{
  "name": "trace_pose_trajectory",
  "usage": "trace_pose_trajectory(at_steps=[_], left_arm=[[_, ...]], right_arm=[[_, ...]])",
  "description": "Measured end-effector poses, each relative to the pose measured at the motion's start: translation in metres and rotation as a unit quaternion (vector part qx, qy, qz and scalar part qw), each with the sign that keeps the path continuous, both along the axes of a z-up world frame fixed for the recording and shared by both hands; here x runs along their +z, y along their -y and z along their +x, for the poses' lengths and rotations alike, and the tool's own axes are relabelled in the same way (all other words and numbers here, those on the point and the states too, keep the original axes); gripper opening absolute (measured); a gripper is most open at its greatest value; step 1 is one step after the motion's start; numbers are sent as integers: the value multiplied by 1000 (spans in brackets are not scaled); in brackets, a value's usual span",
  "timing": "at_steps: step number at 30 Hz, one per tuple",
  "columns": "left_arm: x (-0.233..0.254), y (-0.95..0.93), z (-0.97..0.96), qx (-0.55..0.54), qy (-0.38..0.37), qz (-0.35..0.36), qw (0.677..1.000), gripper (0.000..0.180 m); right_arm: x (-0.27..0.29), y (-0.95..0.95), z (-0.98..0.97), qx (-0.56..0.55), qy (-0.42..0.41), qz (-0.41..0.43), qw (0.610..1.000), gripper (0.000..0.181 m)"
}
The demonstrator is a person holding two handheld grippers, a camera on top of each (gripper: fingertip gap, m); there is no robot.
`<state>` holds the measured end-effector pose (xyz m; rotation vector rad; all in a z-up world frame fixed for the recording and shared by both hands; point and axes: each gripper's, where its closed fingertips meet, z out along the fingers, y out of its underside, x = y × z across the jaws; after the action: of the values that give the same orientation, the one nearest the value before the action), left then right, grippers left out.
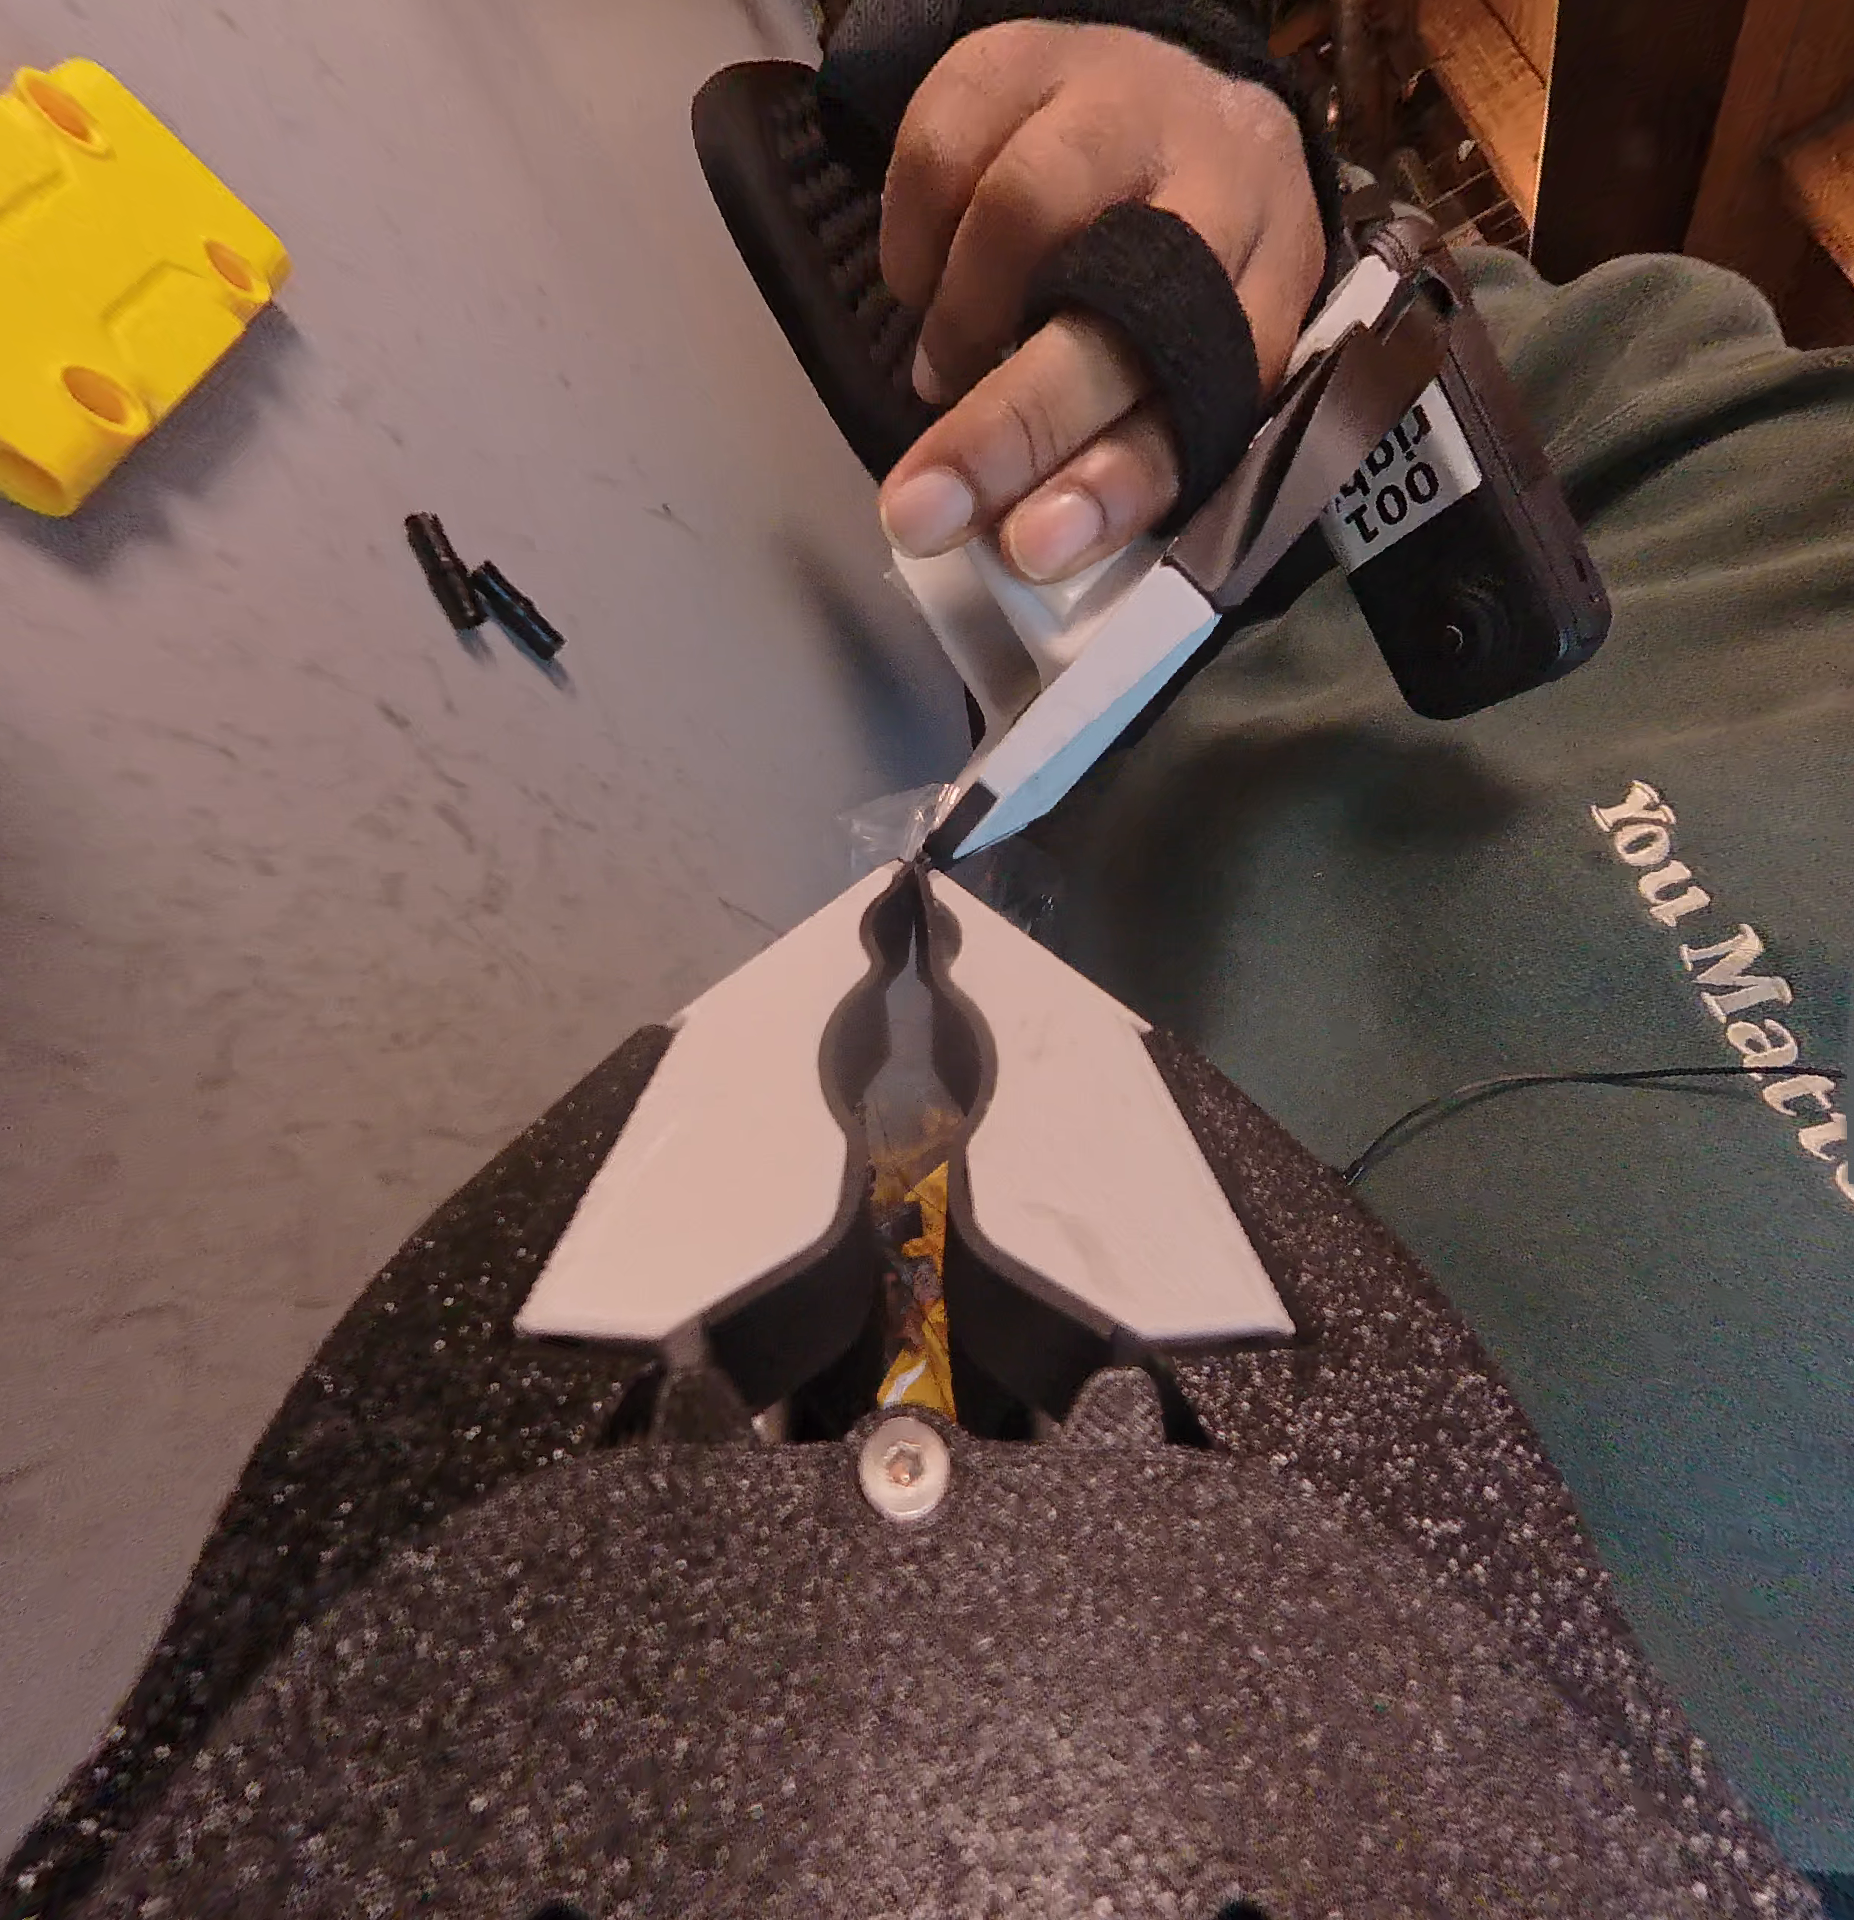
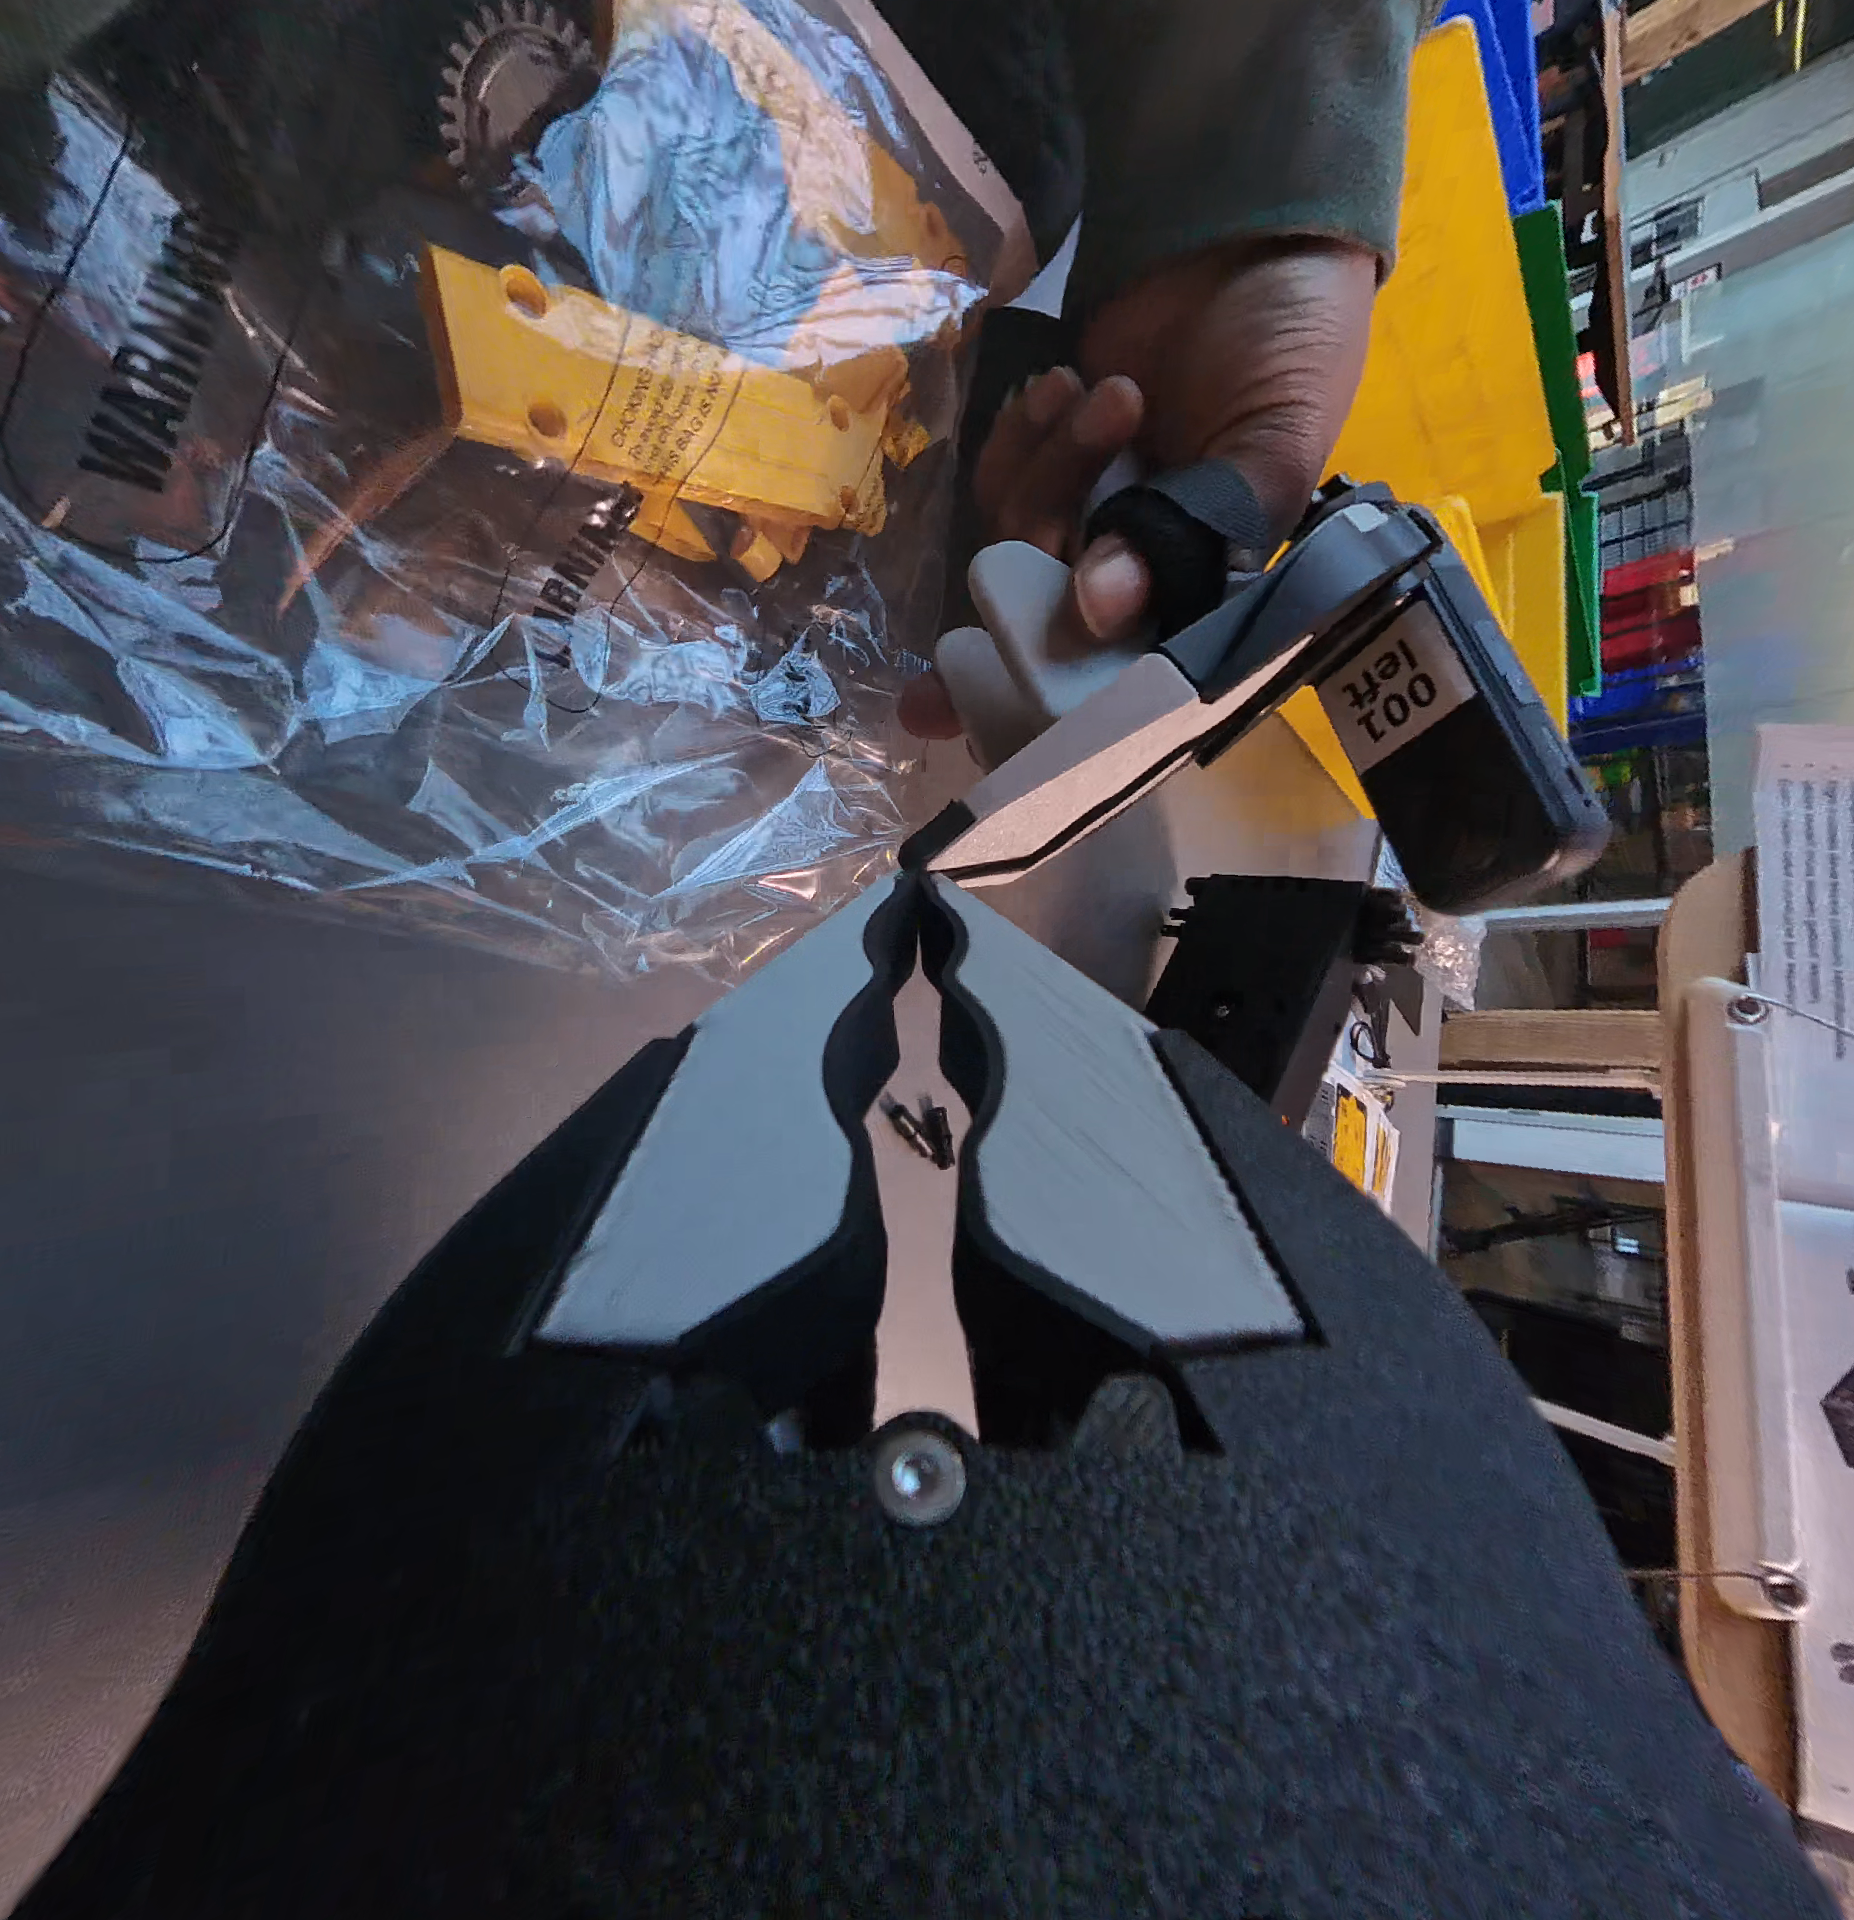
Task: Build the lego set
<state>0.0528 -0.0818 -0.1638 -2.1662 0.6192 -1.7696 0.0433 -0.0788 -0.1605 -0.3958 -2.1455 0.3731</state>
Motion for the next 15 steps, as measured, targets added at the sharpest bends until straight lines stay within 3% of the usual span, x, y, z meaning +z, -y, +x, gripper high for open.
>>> trace_pose_trajectory(at_steps=[2, 4, 7, 15], left_arm=[[-10, -7, -2, 22, -24, -4, 999, 0], [-12, -25, -22, 70, -45, 11, 996, 0], [-3, -5, -14, 22, -96, 93, 991, 0], [14, -10, -7, 29, -97, 168, 981, 0]], right_arm=[[-4, 5, 6, 20, 18, 6, 1000, 0], [13, 41, 14, 54, 22, -107, 993, 0], [18, 15, 12, -10, 27, -173, 985, 0], [39, -6, 10, -65, 54, -383, 920, 0]])
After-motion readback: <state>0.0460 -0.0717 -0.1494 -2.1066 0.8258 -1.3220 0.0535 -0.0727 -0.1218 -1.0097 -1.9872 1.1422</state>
